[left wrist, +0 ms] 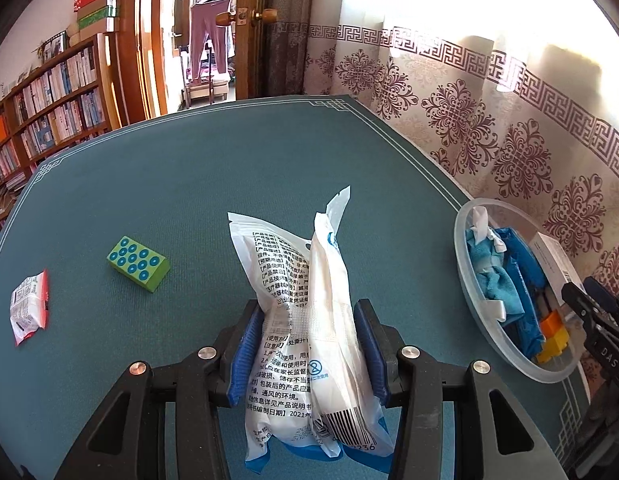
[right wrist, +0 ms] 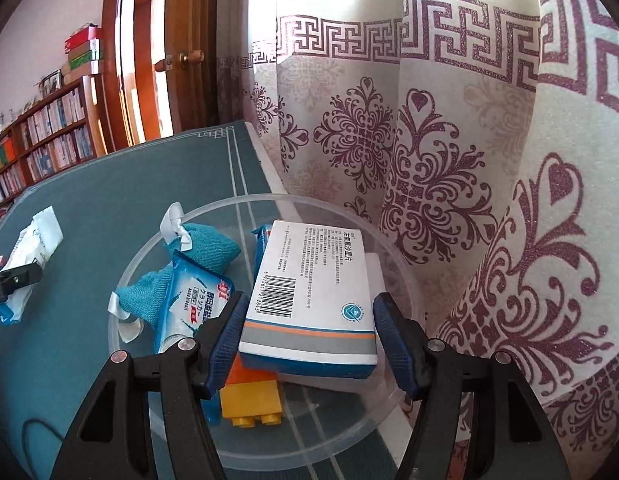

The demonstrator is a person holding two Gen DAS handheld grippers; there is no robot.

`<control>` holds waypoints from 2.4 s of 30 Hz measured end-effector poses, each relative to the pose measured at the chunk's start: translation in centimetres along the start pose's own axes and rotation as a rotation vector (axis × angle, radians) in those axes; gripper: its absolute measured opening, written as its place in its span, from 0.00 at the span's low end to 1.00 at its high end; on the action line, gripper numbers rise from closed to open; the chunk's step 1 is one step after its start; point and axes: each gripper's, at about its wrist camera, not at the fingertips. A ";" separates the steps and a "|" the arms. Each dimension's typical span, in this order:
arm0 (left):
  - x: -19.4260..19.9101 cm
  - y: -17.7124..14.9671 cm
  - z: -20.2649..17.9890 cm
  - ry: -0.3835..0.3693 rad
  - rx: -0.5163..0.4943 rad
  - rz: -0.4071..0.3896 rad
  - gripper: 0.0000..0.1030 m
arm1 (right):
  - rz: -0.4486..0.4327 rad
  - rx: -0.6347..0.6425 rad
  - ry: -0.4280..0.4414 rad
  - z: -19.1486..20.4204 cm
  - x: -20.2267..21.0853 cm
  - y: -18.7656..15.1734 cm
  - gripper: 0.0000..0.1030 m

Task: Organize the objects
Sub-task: 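Carry the medicine box to the basin with the right gripper and release it, then lower the white bag into the basin and open the left gripper, then move both grippers back to the remaining items on the table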

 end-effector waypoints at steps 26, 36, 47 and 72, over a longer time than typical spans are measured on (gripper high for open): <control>-2.3 6.2 -13.4 -0.332 -0.138 0.063 0.49 | -0.116 0.023 0.003 -1.3 3.0 -1.2 0.64; -2.7 6.8 -11.6 -0.355 -0.014 0.041 0.71 | -0.119 0.019 0.010 -1.2 3.2 -1.3 0.64; -1.9 5.7 -10.0 -0.255 -0.024 0.000 0.74 | -0.168 0.024 0.007 -0.9 3.9 -1.2 0.64; 0.1 3.3 -7.1 -0.123 -0.031 -0.045 0.82 | -0.150 0.132 0.108 2.6 4.0 -2.9 0.65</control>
Point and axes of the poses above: each gripper's, at about its wrist camera, not at the fingertips, and x roughly against the way its jaws point, z to its left, y to its top, and after that the axes turned 8 degrees about -x, right-handed
